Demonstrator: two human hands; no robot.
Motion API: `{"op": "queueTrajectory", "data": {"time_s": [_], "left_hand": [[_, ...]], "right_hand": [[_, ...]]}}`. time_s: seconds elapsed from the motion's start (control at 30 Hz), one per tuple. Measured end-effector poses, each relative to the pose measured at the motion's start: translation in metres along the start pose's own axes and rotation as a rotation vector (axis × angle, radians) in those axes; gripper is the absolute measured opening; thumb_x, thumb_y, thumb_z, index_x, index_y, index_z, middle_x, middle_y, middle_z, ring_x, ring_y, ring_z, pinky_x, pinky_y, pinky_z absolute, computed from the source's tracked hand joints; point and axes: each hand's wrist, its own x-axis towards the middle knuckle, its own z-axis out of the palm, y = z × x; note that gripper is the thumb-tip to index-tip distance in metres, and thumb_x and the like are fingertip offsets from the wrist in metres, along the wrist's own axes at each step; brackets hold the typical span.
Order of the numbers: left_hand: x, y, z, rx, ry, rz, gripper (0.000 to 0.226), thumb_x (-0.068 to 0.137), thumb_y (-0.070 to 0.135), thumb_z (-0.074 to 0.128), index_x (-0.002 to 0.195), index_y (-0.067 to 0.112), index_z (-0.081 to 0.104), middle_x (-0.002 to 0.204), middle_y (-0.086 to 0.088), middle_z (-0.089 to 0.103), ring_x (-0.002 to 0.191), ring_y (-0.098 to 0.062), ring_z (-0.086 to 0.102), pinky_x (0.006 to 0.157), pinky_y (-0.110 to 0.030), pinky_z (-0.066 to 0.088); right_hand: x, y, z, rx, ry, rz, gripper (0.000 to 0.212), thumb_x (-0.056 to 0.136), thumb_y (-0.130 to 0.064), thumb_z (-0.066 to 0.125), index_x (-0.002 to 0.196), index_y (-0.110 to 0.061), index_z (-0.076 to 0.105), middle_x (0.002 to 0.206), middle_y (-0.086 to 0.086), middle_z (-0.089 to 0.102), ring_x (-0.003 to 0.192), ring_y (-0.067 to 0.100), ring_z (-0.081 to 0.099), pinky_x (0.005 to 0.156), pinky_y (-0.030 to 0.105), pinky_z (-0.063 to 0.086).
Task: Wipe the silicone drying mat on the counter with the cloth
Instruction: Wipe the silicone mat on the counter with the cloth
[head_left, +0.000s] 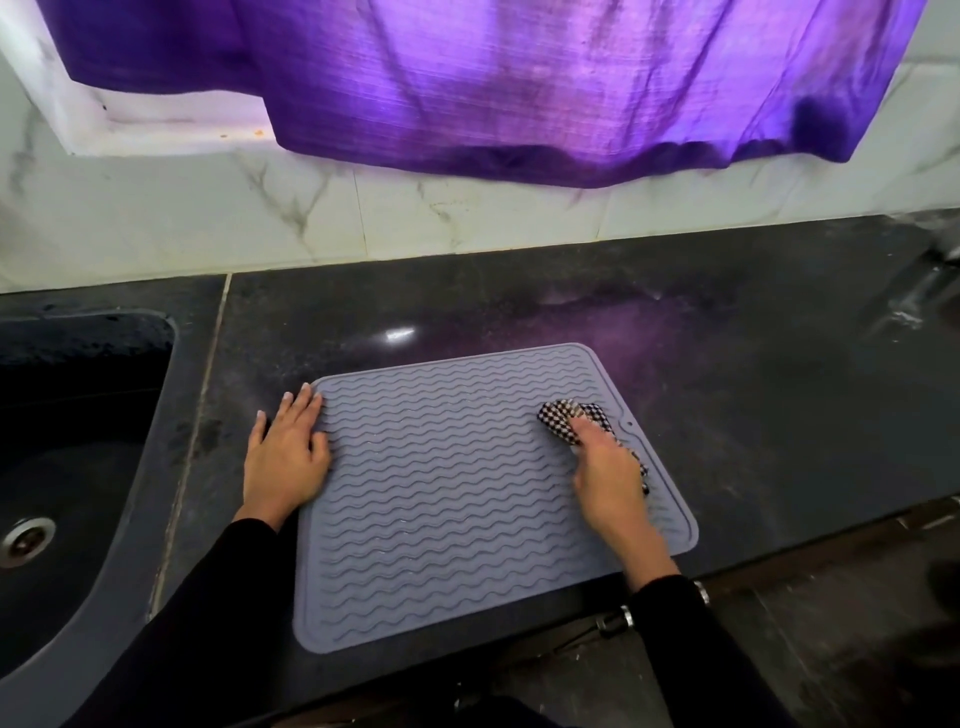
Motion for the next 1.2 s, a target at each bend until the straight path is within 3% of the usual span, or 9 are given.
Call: {"op": "queueTrajectory", "data": {"time_s": [0.13, 0.27, 0.37, 0.47, 0.57, 0.67, 0.83, 1.0, 1.2], "left_hand": [[-0.001, 0.0, 0.001, 0.007, 0.007, 0.01, 0.067, 0.079, 0.031, 0.024, 0.142, 0.013, 0.036, 0.152, -0.001, 0.027, 0.142, -0.019, 0.02, 0.115, -0.042, 0.008], [0.0, -0.004, -0.001, -0.071, 0.02, 0.014, 0.065, 0.078, 0.029, 0.026, 0.14, 0.015, 0.04, 0.151, 0.001, 0.031, 0.142, -0.017, 0.022, 0.115, -0.041, 0.009], [0.002, -0.008, -0.002, -0.14, 0.042, -0.003, 0.063, 0.078, 0.028, 0.028, 0.137, 0.013, 0.044, 0.148, 0.0, 0.036, 0.14, -0.018, 0.027, 0.114, -0.041, 0.013], [0.002, -0.006, 0.001, -0.048, 0.044, 0.017, 0.061, 0.083, 0.03, 0.025, 0.139, 0.012, 0.041, 0.149, -0.002, 0.034, 0.14, -0.02, 0.027, 0.113, -0.044, 0.015], [0.0, -0.004, 0.003, 0.008, 0.03, -0.008, 0.061, 0.084, 0.029, 0.023, 0.14, 0.011, 0.04, 0.15, -0.008, 0.032, 0.14, -0.024, 0.025, 0.114, -0.045, 0.016], [0.0, -0.004, 0.002, 0.023, 0.029, -0.025, 0.065, 0.083, 0.035, 0.017, 0.139, 0.012, 0.041, 0.148, -0.009, 0.035, 0.139, -0.026, 0.029, 0.113, -0.044, 0.017], [0.001, -0.004, 0.002, 0.012, 0.039, -0.038, 0.068, 0.081, 0.037, 0.015, 0.137, 0.014, 0.044, 0.146, -0.006, 0.039, 0.138, -0.023, 0.032, 0.113, -0.041, 0.019], [0.001, -0.004, 0.002, -0.037, 0.059, -0.06, 0.067, 0.08, 0.039, 0.017, 0.135, 0.017, 0.047, 0.145, -0.003, 0.041, 0.138, -0.02, 0.032, 0.113, -0.039, 0.018], [0.002, -0.004, 0.002, -0.058, 0.081, -0.064, 0.066, 0.08, 0.043, 0.019, 0.134, 0.019, 0.049, 0.144, -0.003, 0.042, 0.137, -0.019, 0.033, 0.112, -0.039, 0.02]], "right_hand": [[0.028, 0.031, -0.033, 0.757, -0.031, 0.285, 0.03, 0.094, -0.003, 0.047, 0.122, -0.007, 0.057, 0.1, 0.003, 0.065, 0.094, 0.02, 0.059, 0.068, 0.01, 0.049], [0.055, 0.041, -0.044, 1.379, -0.038, 0.65, 0.022, 0.099, -0.007, 0.034, 0.108, -0.007, 0.054, 0.084, 0.005, 0.066, 0.075, 0.015, 0.062, 0.055, 0.018, 0.056], [0.084, 0.022, -0.039, 1.202, 0.159, 0.579, 0.023, 0.097, -0.008, 0.041, 0.111, -0.001, 0.059, 0.088, 0.008, 0.065, 0.074, 0.014, 0.061, 0.071, 0.028, 0.053], [0.101, -0.004, -0.034, 0.559, 0.268, 0.336, 0.034, 0.094, -0.009, 0.048, 0.127, -0.007, 0.054, 0.116, 0.017, 0.064, 0.103, 0.03, 0.061, 0.092, 0.036, 0.045], [0.1, -0.025, -0.008, 0.21, 0.063, 0.081, 0.042, 0.093, -0.003, 0.045, 0.134, -0.007, 0.045, 0.129, 0.02, 0.056, 0.118, 0.034, 0.053, 0.1, 0.037, 0.039], [0.093, -0.023, 0.032, -0.07, -0.074, -0.054, 0.053, 0.092, -0.005, 0.041, 0.143, -0.003, 0.028, 0.15, 0.017, 0.03, 0.14, 0.026, 0.027, 0.117, 0.034, 0.012], [0.097, -0.011, 0.03, 0.031, 0.012, -0.051, 0.046, 0.093, -0.011, 0.049, 0.138, -0.01, 0.042, 0.145, 0.009, 0.042, 0.136, 0.022, 0.037, 0.115, 0.03, 0.023], [0.104, 0.0, 0.013, 0.226, 0.044, -0.021, 0.037, 0.09, -0.008, 0.052, 0.126, -0.016, 0.057, 0.12, 0.006, 0.064, 0.105, 0.026, 0.06, 0.087, 0.028, 0.044], [0.134, 0.011, -0.004, 1.147, 0.056, 0.536, 0.031, 0.095, -0.009, 0.049, 0.125, -0.001, 0.055, 0.101, 0.007, 0.061, 0.084, 0.016, 0.057, 0.068, 0.024, 0.047]]}}
